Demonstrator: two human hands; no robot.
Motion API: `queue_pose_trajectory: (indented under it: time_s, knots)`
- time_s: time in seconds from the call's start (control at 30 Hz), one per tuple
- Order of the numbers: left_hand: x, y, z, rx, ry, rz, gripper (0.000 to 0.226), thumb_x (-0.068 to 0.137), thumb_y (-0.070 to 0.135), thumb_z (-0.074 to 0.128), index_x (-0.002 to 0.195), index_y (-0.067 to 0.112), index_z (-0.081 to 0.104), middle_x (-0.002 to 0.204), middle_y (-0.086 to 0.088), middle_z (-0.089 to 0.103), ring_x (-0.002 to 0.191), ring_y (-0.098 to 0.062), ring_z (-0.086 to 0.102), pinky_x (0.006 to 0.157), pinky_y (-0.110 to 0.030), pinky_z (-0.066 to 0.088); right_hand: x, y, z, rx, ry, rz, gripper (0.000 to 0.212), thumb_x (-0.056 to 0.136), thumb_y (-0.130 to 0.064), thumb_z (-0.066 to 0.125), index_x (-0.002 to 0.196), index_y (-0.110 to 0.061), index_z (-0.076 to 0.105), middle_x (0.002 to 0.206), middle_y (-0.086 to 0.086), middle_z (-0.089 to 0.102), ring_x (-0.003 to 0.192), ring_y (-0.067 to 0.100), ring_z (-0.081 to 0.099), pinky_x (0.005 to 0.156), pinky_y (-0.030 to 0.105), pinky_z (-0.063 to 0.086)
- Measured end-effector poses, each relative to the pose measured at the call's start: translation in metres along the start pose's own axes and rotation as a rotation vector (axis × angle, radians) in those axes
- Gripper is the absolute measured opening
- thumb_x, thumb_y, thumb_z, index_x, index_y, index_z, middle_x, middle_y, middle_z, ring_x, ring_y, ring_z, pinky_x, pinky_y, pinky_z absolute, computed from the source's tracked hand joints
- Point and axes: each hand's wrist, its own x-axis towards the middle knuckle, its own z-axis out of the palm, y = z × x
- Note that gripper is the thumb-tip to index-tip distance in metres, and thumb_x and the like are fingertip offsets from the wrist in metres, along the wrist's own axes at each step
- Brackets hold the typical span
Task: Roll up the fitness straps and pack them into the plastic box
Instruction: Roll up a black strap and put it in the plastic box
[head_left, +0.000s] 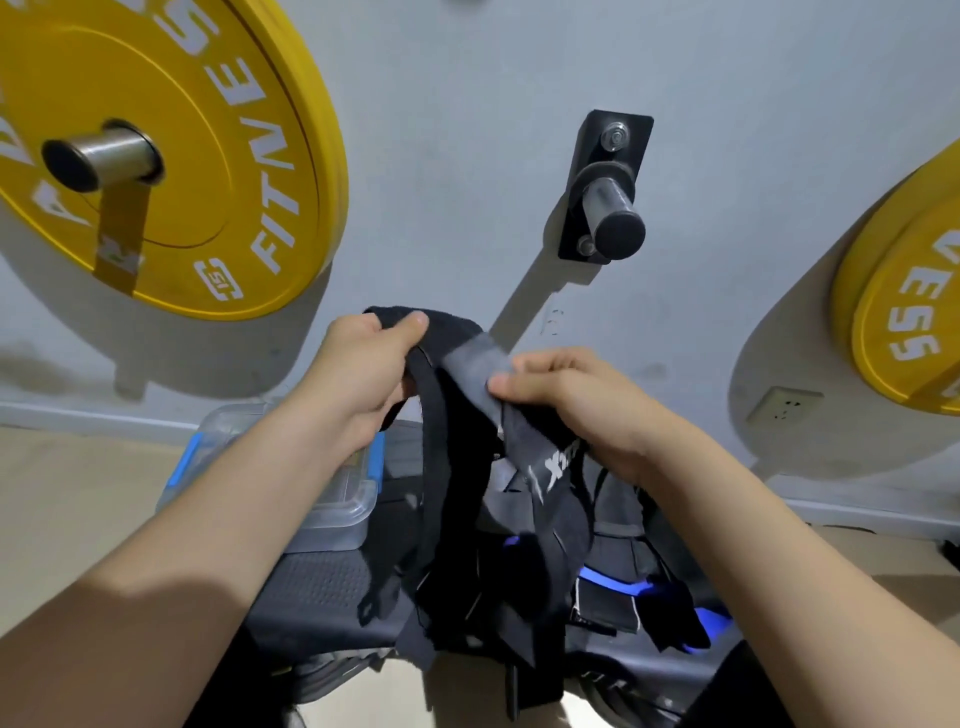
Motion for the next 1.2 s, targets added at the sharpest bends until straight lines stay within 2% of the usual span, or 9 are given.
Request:
queue_pose_trajectory:
  time_s: [0.07,0.17,0.27,0.43,0.6,0.77,0.9,1.1,1.2]
  knots:
    - [0.005,0.003,-0.001,-0.205,0.063,-0.067,0.021,0.111,0.009,0.059,0.115,-0.009,0.069,0.115,-0.027,0.077,0.106,-0.037,0.078,0.082,-0.043,0.066,-0.002,0.006,0.005,-0.123,-0.113,0.065,0.031,0.102,-0.019,0.07,0.093,0.009,0.067,0.088,0.021,0.069,0.08,0.03,0.065,0.08,0.039,0.052]
    - [0.004,0.009,-0.002,-0.336,-0.015,-0.183,0.036,0.114,0.025,0.054,0.131,-0.005,0.066,0.124,-0.023,0.077,0.111,-0.034,0.077,0.086,-0.042,0.064,0.001,0.009,0.01,-0.151,-0.055,0.023,0.039,0.104,-0.023,0.07,0.091,0.013,0.06,0.084,0.019,0.064,0.078,0.03,0.059,0.077,0.041,0.047]
    - [-0.003,0.011,-0.002,-0.064,-0.174,-0.23,0.034,0.108,0.044,0.058,0.118,0.015,0.074,0.111,-0.011,0.082,0.099,-0.029,0.079,0.083,-0.041,0.065,0.005,0.004,0.012,0.111,0.059,-0.105,0.03,0.109,-0.022,0.063,0.09,0.001,0.066,0.082,0.017,0.07,0.072,0.027,0.066,0.071,0.038,0.054]
    - [-0.015,0.01,0.0,0.204,-0.427,-0.272,0.024,0.105,0.037,0.056,0.104,0.021,0.074,0.097,-0.006,0.076,0.081,-0.023,0.071,0.078,-0.038,0.059,0.016,0.002,0.013,0.427,0.137,-0.153,0.026,0.113,-0.024,0.052,0.111,-0.004,0.068,0.102,0.016,0.078,0.087,0.025,0.075,0.08,0.037,0.064]
    - [-0.017,0.007,0.003,0.417,-0.485,-0.08,0.018,0.104,0.014,0.058,0.109,0.01,0.074,0.11,-0.016,0.08,0.102,-0.031,0.073,0.095,-0.042,0.054,0.018,-0.001,0.005,0.58,0.187,-0.14,0.031,0.116,-0.026,0.045,0.118,-0.006,0.069,0.112,0.016,0.08,0.103,0.028,0.078,0.089,0.04,0.065]
    - [-0.02,0.002,0.01,0.439,-0.299,0.114,0.027,0.114,0.007,0.049,0.131,0.008,0.071,0.117,-0.012,0.081,0.112,-0.033,0.077,0.098,-0.045,0.061,0.011,-0.001,-0.007,0.308,0.29,-0.128,0.023,0.11,-0.027,0.061,0.111,-0.008,0.073,0.105,0.017,0.08,0.093,0.027,0.076,0.089,0.045,0.062]
    - [-0.013,0.005,0.012,0.31,-0.269,0.063,0.029,0.111,0.003,0.053,0.136,0.01,0.065,0.125,-0.015,0.078,0.117,-0.033,0.075,0.104,-0.05,0.059,0.0,0.006,-0.007,0.226,0.315,-0.08,0.023,0.108,-0.029,0.064,0.098,-0.011,0.075,0.09,0.01,0.078,0.081,0.023,0.074,0.078,0.038,0.059]
    - [-0.014,0.008,0.019,0.176,-0.369,-0.019,0.058,0.098,-0.016,0.058,0.142,0.022,0.054,0.126,-0.015,0.076,0.112,-0.034,0.077,0.096,-0.054,0.063,-0.008,0.016,0.001,0.081,0.196,-0.148,0.019,0.107,-0.021,0.066,0.123,-0.015,0.073,0.105,0.011,0.083,0.096,0.027,0.081,0.086,0.036,0.065]
    - [-0.016,0.005,0.023,0.163,-0.414,0.002,0.07,0.095,-0.028,0.049,0.148,0.018,0.046,0.135,-0.015,0.071,0.121,-0.033,0.073,0.1,-0.052,0.06,-0.005,0.017,0.004,0.06,0.265,-0.133,0.027,0.106,-0.02,0.068,0.13,-0.016,0.057,0.106,0.014,0.082,0.101,0.033,0.08,0.097,0.051,0.061]
